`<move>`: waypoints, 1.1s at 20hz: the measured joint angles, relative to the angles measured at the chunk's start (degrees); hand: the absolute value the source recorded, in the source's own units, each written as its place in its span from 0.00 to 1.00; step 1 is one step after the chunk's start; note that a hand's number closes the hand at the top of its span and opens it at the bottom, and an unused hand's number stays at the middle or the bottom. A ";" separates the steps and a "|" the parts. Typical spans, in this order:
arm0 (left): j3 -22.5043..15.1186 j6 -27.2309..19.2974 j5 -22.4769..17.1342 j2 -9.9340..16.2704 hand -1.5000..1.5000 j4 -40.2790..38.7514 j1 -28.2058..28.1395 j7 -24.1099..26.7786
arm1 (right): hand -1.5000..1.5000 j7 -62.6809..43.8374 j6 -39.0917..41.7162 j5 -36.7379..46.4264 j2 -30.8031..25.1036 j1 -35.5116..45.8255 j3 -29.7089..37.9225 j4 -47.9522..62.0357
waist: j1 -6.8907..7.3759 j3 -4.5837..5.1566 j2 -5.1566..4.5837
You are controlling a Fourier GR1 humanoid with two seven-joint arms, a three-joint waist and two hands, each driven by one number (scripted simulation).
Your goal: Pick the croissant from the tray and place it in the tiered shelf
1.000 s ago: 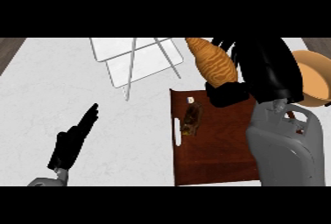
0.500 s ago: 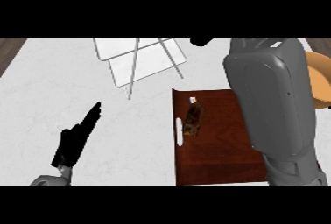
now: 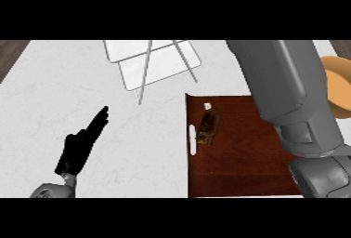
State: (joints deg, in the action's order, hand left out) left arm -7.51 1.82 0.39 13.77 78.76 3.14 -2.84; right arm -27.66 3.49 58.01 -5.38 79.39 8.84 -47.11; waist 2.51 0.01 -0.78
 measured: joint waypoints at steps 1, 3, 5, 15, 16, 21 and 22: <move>-0.11 0.10 0.17 -0.05 0.50 -0.09 0.10 0.19 | 1.00 0.95 -1.50 0.41 0.50 0.50 -0.15 2.44 | 0.13 -0.01 -0.05; -0.50 0.17 0.35 -0.32 0.50 0.57 0.04 -0.22 | 1.00 2.18 -3.20 0.73 0.72 2.67 0.25 7.42 | 0.58 0.01 -0.20; -0.92 0.07 0.85 -0.63 0.50 0.61 -0.21 0.75 | 1.00 3.72 -4.54 0.95 0.57 4.35 0.73 11.93 | 1.14 0.04 -0.43; -1.58 0.15 1.94 -1.44 0.50 -0.15 1.28 1.09 | 0.00 8.77 -7.81 -3.33 1.29 8.04 6.95 25.42 | 2.29 -0.35 -0.90; -1.61 0.19 1.93 -1.55 0.50 -0.24 1.59 0.96 | 0.00 8.62 -7.97 -5.69 1.42 7.87 9.34 25.54 | 2.36 -0.46 -0.98; -1.85 0.58 1.93 -1.75 0.50 -0.33 2.25 0.66 | 0.00 9.90 -9.40 -16.85 3.09 7.39 19.89 26.34 | 3.18 -0.49 -1.37; -1.97 0.84 1.95 -1.65 0.50 -0.31 2.33 0.63 | 0.00 10.96 -10.13 -18.74 3.26 7.03 21.56 26.51 | 3.42 -0.48 -1.45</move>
State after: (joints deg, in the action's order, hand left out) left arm -9.48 2.67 2.34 12.12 78.45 5.47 -2.21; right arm -16.70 -6.64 39.27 -2.12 86.42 30.40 -20.60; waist 5.93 -0.47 -2.23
